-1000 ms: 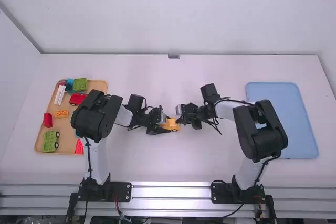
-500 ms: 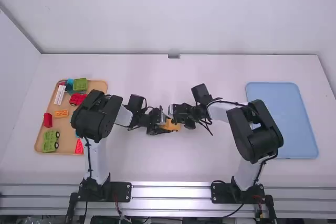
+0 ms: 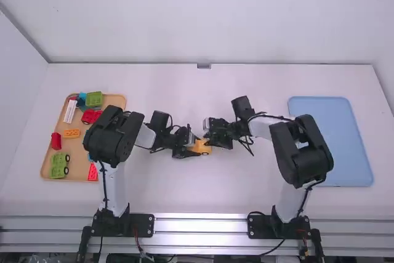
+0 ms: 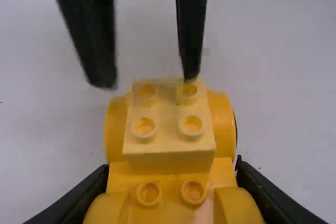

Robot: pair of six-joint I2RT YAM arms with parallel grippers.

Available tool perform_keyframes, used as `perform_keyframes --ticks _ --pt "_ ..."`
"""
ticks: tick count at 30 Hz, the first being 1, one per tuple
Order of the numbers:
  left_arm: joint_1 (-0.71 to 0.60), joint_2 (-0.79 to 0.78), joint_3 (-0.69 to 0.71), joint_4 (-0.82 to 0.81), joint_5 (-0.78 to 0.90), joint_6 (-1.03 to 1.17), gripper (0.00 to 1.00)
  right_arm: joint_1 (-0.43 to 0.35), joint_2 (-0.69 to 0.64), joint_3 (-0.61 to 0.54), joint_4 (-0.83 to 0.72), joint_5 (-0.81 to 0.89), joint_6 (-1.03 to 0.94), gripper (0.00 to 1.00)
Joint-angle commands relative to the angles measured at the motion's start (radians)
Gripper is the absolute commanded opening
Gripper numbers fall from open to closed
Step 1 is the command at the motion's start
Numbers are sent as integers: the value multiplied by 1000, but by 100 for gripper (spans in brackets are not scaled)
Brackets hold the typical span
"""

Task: Assemble lego blocks to make yellow taxi

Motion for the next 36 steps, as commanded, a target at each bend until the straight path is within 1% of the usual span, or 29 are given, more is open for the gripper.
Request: perform_keyframes --ticks 1,2,5,8,10,11,13,17,19,23,24,27,29,30,31,33,36 --pt "-3 23 -13 -23 -50 -18 34 -27 -89 27 -6 -125 3 62" --pt "-4 23 -13 -23 -50 -18 35 -34 -103 26 -7 -123 4 99" --pt "-3 23 -13 -24 -50 -18 41 -52 -148 20 -34 -81 3 99" --pt "-4 23 -13 -23 -50 -18 42 -50 -165 19 -56 -72 7 99" --pt "-3 23 -13 -24 -50 -18 51 -54 -165 19 -56 -80 8 99" --pt "-4 23 -13 -24 -50 -18 58 -54 -165 19 -56 -79 7 98" --pt "-4 23 -13 -24 -50 -19 99 -52 -165 19 -42 -80 31 98" --pt "-4 10 -13 -28 -50 -55 99 -51 -165 19 6 -68 114 99" --pt "-4 -16 -13 -48 -52 -79 99 -59 -165 19 6 -73 107 99" --pt "-3 -85 -13 -127 -86 -60 99 -65 -165 19 3 -71 104 98" --pt "-3 -137 -13 -182 -144 -63 99 -62 -165 19 3 -72 104 99" --pt "16 -257 -13 -311 -227 -80 99 -68 -165 19 4 -71 104 99" --pt "63 -452 -11 -480 -317 -136 99 -76 -165 19 1 -71 104 99" --pt "71 -480 -11 -499 -332 -148 99 -77 -165 19 1 -72 104 98" --pt "93 -567 -10 -549 -370 -187 99 -79 -165 19 1 -75 103 99" --pt "121 -692 -11 -601 -431 -266 99 -76 -165 19 3 -79 103 98" --pt "134 -832 -11 -673 -520 -406 99 -58 -165 19 18 -79 104 99"
